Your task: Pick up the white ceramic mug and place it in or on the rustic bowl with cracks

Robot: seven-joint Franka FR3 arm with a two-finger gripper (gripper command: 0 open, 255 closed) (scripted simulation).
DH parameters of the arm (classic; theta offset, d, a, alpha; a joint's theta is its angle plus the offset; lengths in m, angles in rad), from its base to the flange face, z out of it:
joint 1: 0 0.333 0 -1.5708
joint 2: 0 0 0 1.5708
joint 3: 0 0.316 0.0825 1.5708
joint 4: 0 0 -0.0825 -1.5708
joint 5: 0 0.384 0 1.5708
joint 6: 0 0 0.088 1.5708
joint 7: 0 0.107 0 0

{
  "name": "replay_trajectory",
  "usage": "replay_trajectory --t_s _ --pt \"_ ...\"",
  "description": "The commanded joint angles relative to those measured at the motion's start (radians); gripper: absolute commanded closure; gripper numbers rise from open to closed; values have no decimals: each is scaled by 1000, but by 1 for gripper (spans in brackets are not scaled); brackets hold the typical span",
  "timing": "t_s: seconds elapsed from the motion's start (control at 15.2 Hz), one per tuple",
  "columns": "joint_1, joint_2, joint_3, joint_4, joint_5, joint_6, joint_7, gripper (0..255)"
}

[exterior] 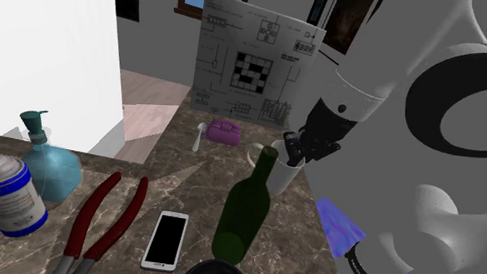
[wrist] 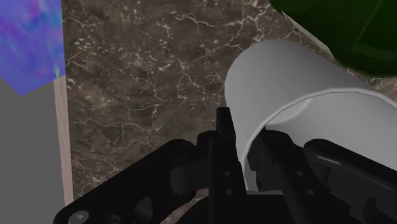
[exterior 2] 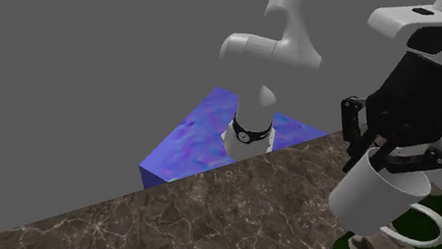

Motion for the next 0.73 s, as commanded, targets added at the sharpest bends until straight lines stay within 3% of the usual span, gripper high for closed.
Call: replay_trajectory --t_s 0.0,0.33,0.66 --pt "11 20 53 34 28 -7 54 255" --pt "16 83 176 137 77 -23 177 255" --pt "-11 164 308 264 105 -34 299 255"
